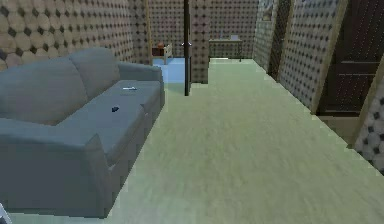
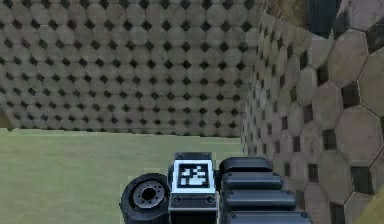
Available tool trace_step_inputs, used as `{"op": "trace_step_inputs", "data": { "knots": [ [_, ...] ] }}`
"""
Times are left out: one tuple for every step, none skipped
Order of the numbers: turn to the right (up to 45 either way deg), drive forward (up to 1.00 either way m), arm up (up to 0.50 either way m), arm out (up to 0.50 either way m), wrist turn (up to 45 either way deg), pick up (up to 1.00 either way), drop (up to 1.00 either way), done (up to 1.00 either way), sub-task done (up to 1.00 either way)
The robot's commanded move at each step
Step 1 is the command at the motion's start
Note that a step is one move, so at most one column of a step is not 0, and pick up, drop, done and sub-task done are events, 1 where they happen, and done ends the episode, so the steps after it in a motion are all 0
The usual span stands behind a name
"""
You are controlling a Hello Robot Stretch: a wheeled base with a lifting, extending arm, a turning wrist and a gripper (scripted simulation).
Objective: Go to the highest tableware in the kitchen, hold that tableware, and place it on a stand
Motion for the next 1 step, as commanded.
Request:
{"op": "trace_step_inputs", "data": {
  "knots": [
    [0.0,1.0,0.0,0.0,0.0,0.0,0.0,0.0,0.0]
  ]
}}
